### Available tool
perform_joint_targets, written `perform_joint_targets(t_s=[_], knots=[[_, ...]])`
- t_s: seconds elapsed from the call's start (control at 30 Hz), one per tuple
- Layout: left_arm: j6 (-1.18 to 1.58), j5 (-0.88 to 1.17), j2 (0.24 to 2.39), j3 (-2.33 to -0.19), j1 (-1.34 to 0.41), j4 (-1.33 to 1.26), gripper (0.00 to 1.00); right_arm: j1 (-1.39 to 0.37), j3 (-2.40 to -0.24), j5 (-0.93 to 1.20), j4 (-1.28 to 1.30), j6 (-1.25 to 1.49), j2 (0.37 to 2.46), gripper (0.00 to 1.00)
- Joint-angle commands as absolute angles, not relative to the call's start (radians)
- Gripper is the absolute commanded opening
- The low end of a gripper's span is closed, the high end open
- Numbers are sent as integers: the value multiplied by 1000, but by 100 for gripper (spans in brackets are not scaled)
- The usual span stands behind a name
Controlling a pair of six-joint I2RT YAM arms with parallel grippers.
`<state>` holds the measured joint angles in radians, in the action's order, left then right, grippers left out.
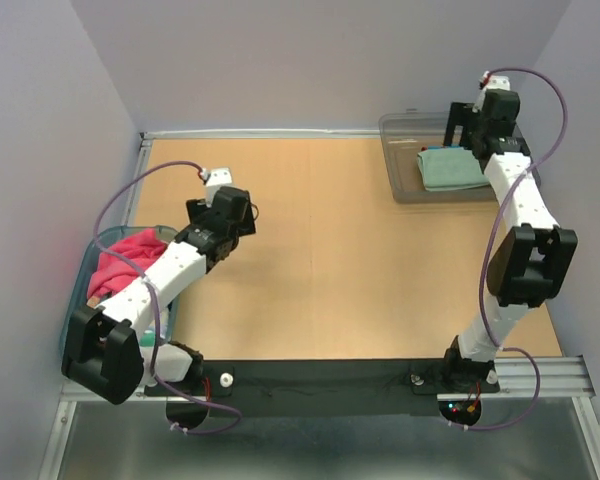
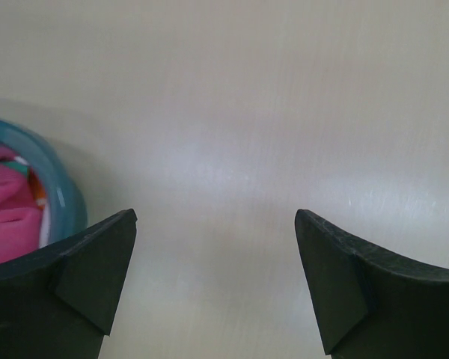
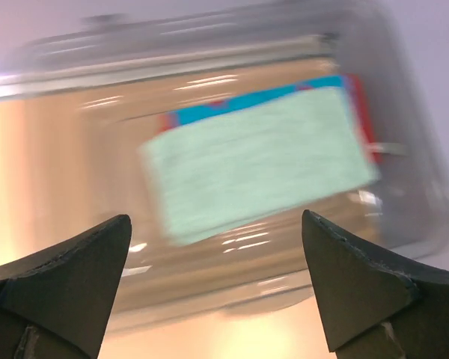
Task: Fold and stack the towels
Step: Neatly place the folded towel into the bin, then grab crumpled towel
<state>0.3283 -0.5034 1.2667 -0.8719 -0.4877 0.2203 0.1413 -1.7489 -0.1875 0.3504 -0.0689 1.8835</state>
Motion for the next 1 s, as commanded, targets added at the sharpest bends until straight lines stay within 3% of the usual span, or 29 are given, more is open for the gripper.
perform_joint_targets(t_s=[0.0, 0.2, 0.4, 0.67, 0.8, 0.97], knots=[[486, -698, 1191, -974, -424, 403, 98, 25, -1579, 24, 321, 84, 1711, 100], [529, -673, 1079, -916, -142, 437, 88, -219, -1341, 121, 325, 117, 1562, 100], [532, -603, 1109, -874, 142, 405, 87, -415, -1191, 166, 322, 130, 1519, 100], [577, -618, 1313, -902, 233, 361, 80, -506, -1069, 170, 322, 126, 1447, 100], [583, -591, 1368, -876, 236, 330, 64, -506, -1008, 134, 322, 123, 1390, 100], [571, -503, 1371, -839, 232, 287, 13, -506, -971, 114, 324, 137, 1347, 100]])
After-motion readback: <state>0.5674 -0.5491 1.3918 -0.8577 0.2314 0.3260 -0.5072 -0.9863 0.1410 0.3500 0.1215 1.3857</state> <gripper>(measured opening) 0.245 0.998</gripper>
